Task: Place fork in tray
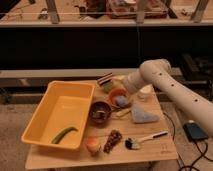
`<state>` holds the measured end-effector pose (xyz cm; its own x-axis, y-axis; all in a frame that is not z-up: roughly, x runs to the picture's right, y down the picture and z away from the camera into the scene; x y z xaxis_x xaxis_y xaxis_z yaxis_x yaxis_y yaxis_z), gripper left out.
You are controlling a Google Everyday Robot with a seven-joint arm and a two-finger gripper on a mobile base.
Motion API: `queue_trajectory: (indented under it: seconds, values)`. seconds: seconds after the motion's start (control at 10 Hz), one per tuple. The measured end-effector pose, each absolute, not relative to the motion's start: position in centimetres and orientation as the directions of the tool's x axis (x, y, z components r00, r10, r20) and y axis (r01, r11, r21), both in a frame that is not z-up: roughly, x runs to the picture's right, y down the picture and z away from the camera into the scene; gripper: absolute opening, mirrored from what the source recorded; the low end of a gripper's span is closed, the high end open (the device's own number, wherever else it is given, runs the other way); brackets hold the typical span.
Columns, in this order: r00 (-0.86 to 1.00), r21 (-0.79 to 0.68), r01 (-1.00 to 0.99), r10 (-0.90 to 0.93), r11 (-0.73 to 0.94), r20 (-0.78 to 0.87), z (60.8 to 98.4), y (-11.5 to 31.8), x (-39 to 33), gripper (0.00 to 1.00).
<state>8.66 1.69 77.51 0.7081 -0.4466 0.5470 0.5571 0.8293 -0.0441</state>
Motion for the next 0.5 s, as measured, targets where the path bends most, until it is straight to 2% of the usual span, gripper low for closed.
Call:
queue_trajectory:
  seconds: [0.2, 0.5]
  values:
    - [0.676, -0.063, 0.616, -0.485, 0.785, 0.555, 78.8, 4.2, 8.6, 0.8]
    - [0.633, -0.032, 0.653, -0.523, 0.756, 0.57, 78.4, 6.0, 8.6, 0.8]
